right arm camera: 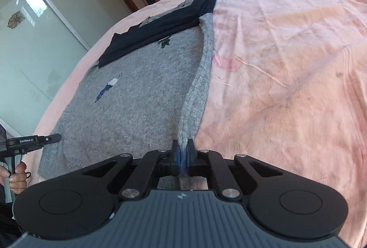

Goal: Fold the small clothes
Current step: 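Grasp the hem with the right tool while the left tool grasps the hem too, then lift the hem with both tools and fold it over onto the collar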

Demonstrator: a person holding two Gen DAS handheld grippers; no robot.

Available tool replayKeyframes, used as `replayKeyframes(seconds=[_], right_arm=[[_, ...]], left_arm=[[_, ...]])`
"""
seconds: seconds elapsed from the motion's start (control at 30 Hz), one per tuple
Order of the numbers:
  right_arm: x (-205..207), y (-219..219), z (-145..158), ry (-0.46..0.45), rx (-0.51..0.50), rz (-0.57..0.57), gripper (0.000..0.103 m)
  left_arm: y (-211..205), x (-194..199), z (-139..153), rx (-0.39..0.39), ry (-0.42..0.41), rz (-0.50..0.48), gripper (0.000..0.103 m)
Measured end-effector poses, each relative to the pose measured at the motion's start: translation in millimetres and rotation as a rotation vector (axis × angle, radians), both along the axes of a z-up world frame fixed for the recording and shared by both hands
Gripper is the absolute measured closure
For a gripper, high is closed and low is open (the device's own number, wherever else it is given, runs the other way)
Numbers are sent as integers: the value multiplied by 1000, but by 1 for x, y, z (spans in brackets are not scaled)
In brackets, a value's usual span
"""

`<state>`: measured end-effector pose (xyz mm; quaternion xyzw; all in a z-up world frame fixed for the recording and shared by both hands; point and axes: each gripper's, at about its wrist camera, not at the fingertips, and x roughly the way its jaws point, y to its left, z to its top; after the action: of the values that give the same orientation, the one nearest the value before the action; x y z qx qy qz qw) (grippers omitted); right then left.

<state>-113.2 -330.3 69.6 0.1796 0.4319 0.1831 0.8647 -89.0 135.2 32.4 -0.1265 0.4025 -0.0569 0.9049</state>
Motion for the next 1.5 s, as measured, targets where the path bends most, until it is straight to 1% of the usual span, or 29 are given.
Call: replayKeyframes(seconds=[0.1,0.13,0.2,0.23,0.27,0.33,0.37,0.43,0.47,0.5,0.53,0.57,0.7,0.8,0.83,0.87,0.9,0.97,1.0,1.03,1.1,1.2,1.23,1.27,1.3,1.33,1.37,1.4,1.5], right_arm=[[-6,-14,-4,15,-24,-45,95],[-8,-19,-11,13,5,-56,96],[-8,-26,-16,27,67,-93,96],[-9,-29,-16,37,99,-104,88],[-12,-32,-16,45,133,-104,84],[-23,-34,-12,53,186,-84,57],[-29,-34,-10,57,198,-66,54],[-37,-25,-10,98,211,-29,54],[-40,-19,-11,107,205,-9,54],[-43,-13,-10,100,189,4,59],[-43,-8,-10,101,166,17,84],[-41,-5,-11,120,139,24,92],[-53,-17,-6,119,82,41,94],[-61,-31,-10,137,110,19,96],[-60,-31,-13,138,127,14,95],[-59,-33,-14,140,147,-6,96],[-59,-35,-16,147,176,-25,91],[-62,-41,-15,164,257,-34,69],[-66,-42,-12,156,298,-30,46],[-69,-42,-10,150,329,-23,28],[-70,-37,-10,173,353,-11,25],[-60,-23,-11,188,343,1,25],[-56,-20,-12,192,344,7,26],[-52,-16,-11,194,332,12,27],[-50,-15,-9,198,309,13,37],[-47,-14,-8,205,277,17,51],[-46,-14,-8,210,240,18,63],[-46,-15,-10,225,200,24,92],[-50,-26,-13,247,197,24,94]], left_arm=[[8,0,-8,13,40,-15,98],[6,0,-14,-4,64,-40,96],[6,-11,-15,-32,49,-29,91],[9,-16,-15,-83,63,-32,79],[13,-22,-15,-153,72,-37,54],[19,-36,-18,-282,69,-27,23],[15,-42,-19,-291,63,-21,22],[0,-46,-17,-198,42,-39,28],[-6,-46,-16,-145,37,-44,66],[-10,-43,-17,-100,50,-46,94],[-6,-39,-19,-112,78,-52,96],[0,-39,-18,-126,83,-50,96],[13,-52,-7,-42,81,-82,96],[16,-55,-15,-46,78,-86,95],[17,-55,-15,-62,75,-71,92],[20,-56,-15,-109,78,-53,83],[24,-56,-16,-170,90,-45,76],[33,-59,-19,-317,100,-23,33],[35,-61,-21,-381,100,-5,25],[34,-61,-21,-408,100,9,17],[24,-58,-20,-383,94,25,14],[5,-50,-17,-299,86,15,14],[-1,-47,-15,-257,88,3,20],[-7,-45,-13,-201,91,-13,53],[-12,-44,-12,-124,92,-26,81],[-14,-42,-14,-84,115,-34,95],[-11,-42,-15,-89,124,-33,96],[-6,-43,-15,-89,130,-40,95],[9,-43,-1,-59,115,-56,91]])
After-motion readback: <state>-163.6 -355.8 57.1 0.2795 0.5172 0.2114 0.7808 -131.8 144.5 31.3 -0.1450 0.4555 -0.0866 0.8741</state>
